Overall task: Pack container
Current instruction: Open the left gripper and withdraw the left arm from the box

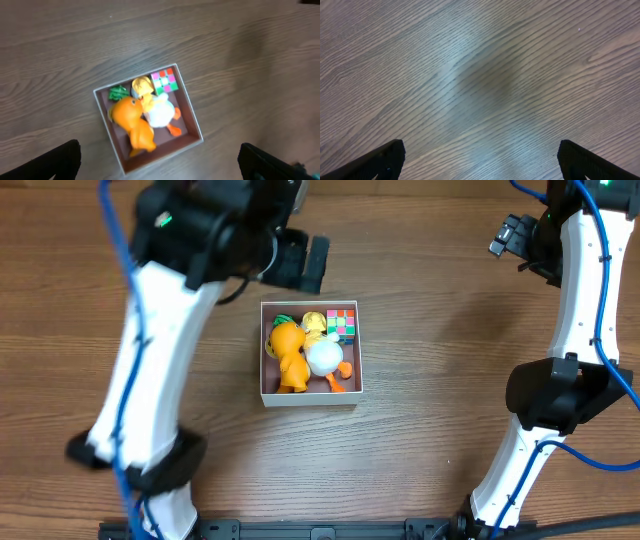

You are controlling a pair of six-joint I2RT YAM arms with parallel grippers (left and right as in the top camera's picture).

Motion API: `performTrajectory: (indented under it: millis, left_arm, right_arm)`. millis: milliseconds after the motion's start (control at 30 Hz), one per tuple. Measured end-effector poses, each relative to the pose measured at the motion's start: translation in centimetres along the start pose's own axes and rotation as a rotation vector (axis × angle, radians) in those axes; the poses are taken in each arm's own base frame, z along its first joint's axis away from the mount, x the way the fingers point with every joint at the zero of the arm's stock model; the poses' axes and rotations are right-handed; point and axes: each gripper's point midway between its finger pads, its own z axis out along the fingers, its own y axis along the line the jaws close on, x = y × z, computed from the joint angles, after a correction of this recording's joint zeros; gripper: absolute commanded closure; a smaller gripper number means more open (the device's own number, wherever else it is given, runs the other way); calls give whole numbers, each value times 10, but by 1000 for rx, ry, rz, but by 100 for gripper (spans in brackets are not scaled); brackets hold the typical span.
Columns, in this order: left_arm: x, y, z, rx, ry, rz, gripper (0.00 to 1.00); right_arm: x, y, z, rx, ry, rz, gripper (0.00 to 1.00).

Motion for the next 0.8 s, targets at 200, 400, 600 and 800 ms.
performTrajectory:
  millis: [200,400,600,800]
  left_arm:
    - [52,-2,-65,6,-46,0,0]
    - [102,-1,-93,14,-46,-17,0]
    - [143,-14,-107,76,-34,28,0]
    - [169,-17,-123,140,-97,29,0]
  right_arm:
    - [0,0,0,0,-1,-1,0]
    - [0,0,0,0,0,0,0]
    - [0,0,0,0,0,0,0]
    - [0,0,0,0,0,-1,0]
